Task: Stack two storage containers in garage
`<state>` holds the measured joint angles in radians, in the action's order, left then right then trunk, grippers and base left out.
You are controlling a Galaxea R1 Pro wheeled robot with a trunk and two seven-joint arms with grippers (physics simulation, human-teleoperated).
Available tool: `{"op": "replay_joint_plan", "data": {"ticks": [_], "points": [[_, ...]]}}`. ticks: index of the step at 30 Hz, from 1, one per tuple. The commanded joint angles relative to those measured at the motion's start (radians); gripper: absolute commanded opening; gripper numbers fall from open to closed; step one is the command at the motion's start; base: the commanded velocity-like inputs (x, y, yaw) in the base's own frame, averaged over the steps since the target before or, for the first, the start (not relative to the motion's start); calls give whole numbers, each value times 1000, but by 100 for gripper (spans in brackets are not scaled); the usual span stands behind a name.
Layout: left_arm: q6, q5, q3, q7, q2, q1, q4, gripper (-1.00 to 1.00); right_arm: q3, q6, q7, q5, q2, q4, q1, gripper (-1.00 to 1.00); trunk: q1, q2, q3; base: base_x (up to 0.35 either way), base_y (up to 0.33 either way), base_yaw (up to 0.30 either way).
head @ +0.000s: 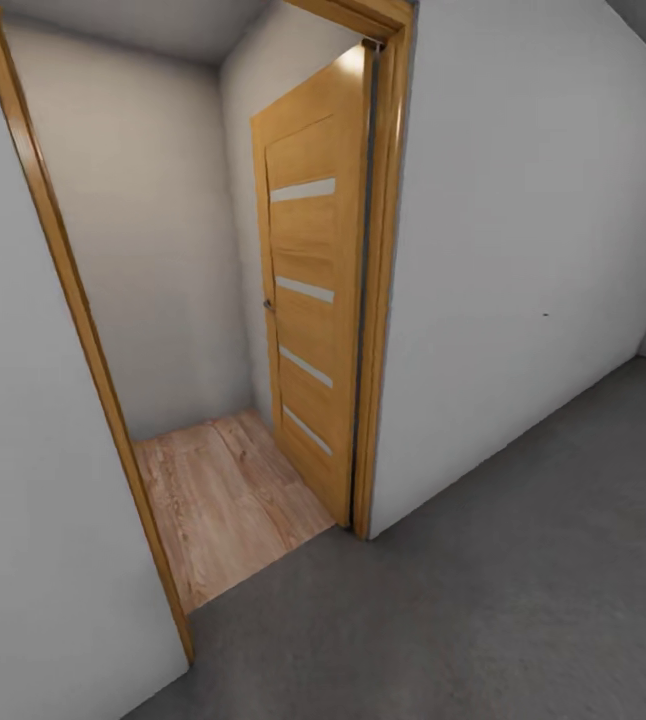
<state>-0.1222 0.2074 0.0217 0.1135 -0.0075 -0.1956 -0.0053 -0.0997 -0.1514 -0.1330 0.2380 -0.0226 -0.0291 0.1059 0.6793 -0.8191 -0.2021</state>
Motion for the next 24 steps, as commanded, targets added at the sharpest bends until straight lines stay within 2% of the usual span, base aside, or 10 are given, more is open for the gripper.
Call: {"op": "replay_joint_plan", "data": {"ticks": [1,24], "points": [[-4,4,1,2,0,-1,1,100,-8,-4,-6,3,0,-3,1,100,1,-1,-1,310,0,-20],[-5,3,1,2,-2,-1,1,100,-9,-4,-7,4,0,-3,1,100,1,-1,-1,304,0,-1]]}}
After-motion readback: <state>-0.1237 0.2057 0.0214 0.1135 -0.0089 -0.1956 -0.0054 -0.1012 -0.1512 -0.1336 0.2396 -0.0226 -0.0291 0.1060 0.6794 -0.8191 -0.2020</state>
